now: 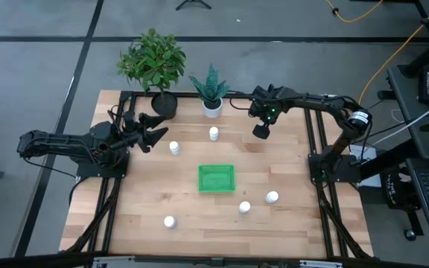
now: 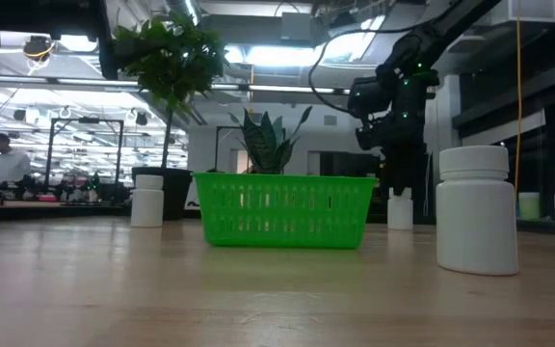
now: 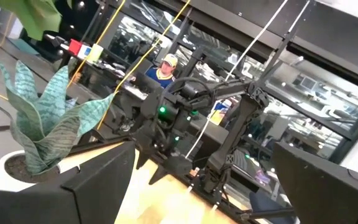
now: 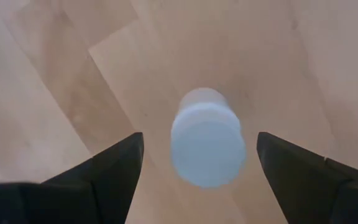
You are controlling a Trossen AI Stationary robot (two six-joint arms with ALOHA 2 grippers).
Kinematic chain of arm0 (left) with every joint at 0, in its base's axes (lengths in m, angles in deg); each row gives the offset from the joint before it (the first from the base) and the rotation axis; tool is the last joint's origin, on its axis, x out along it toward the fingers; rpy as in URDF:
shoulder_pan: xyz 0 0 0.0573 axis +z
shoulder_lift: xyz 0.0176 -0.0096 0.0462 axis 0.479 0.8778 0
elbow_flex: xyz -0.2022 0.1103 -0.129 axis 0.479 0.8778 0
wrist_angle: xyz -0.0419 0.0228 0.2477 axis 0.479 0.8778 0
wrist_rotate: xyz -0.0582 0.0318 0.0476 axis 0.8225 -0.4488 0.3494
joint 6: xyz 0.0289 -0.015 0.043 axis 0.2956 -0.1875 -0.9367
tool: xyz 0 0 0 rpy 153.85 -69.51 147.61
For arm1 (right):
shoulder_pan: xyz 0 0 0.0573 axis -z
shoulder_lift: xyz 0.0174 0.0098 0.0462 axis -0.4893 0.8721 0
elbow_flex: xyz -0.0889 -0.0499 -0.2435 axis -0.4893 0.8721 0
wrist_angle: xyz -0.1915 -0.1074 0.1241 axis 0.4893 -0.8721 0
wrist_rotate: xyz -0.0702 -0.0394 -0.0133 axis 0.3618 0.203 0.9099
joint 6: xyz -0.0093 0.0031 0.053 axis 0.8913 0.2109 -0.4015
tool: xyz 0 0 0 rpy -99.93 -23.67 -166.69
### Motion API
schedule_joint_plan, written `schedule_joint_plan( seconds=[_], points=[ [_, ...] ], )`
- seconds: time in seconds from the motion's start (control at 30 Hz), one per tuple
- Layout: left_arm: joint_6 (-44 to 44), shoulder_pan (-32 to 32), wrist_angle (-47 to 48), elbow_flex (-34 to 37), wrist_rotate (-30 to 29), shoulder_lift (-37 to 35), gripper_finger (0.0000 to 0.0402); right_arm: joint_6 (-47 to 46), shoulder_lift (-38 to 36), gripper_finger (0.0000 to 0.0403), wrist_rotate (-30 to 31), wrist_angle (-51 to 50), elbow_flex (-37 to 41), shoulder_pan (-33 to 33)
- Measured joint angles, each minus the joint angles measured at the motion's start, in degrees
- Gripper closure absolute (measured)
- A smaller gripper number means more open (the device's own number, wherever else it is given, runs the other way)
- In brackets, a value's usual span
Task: Pick and place pill bottles into a basket
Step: Put the white pill bottle into the green bin
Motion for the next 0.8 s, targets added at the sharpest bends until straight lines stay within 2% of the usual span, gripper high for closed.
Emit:
schedule_joint_plan(
  seconds=[0.2, 0.3, 0.7, 0.8],
  points=[
    [-0.44, 0.00, -0.86, 0.00, -0.52, 0.00, 0.0031, 0.43, 2.06, 0.0090, -0.16, 0.44, 0.00, 0.00],
    [-0.48, 0.00, -0.84, 0.00, -0.51, 0.00, 0.0031, 0.44, 2.06, 0.0104, -0.17, 0.42, 0.00, 0.00],
    [-2.02, 0.00, -0.81, 0.00, -0.53, 0.02, 0.0032, 0.33, 1.96, 0.0231, -1.09, -0.08, -0.06, -0.01],
    [-3.06, 0.00, -0.13, 0.00, -1.33, 0.04, 0.0032, 0.20, 1.90, 0.0239, -1.96, -0.10, -0.09, -0.14]
  ],
)
